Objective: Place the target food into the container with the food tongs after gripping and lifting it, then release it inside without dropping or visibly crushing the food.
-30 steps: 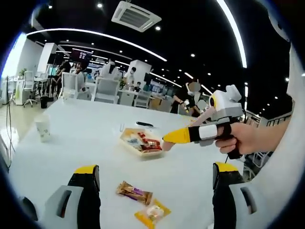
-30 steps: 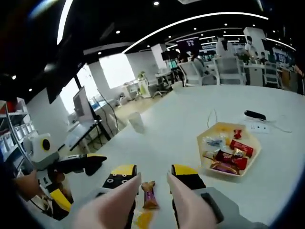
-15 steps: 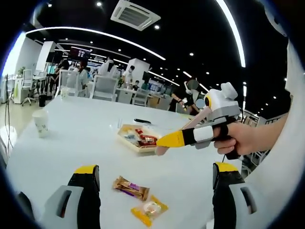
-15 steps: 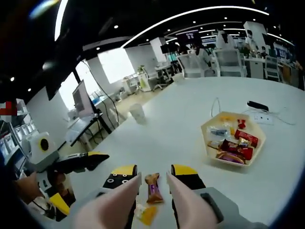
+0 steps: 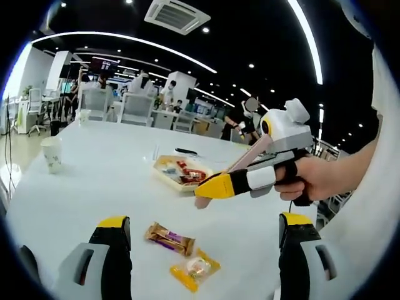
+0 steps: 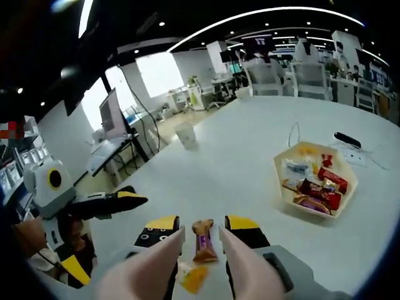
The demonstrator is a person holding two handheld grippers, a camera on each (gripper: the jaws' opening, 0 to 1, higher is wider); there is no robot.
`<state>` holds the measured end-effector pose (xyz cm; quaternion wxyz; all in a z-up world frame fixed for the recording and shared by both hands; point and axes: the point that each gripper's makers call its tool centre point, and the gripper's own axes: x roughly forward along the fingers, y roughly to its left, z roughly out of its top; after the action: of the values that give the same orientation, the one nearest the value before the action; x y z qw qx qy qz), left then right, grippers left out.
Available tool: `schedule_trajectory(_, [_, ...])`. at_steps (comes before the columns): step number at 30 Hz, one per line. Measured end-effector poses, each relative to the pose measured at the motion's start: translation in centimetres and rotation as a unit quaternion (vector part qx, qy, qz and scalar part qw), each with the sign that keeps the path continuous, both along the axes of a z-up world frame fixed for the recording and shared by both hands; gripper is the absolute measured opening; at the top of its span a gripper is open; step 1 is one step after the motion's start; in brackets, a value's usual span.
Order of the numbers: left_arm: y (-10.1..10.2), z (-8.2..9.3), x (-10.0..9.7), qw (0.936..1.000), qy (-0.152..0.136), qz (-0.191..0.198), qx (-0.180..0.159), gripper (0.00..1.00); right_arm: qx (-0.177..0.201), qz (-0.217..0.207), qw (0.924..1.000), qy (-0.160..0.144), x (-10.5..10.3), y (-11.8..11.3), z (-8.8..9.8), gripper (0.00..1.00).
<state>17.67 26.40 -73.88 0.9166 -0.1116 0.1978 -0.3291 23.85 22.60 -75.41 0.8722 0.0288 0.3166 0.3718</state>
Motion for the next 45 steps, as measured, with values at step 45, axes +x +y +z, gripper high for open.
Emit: schedule_trajectory(45, [2.3, -2.5, -1.4, 0.9979, 0.048, 0.041, -0.017, 0.99, -0.017, -0.012, 0.9980, 0.059, 0.4, 0.7, -6.0, 0.29])
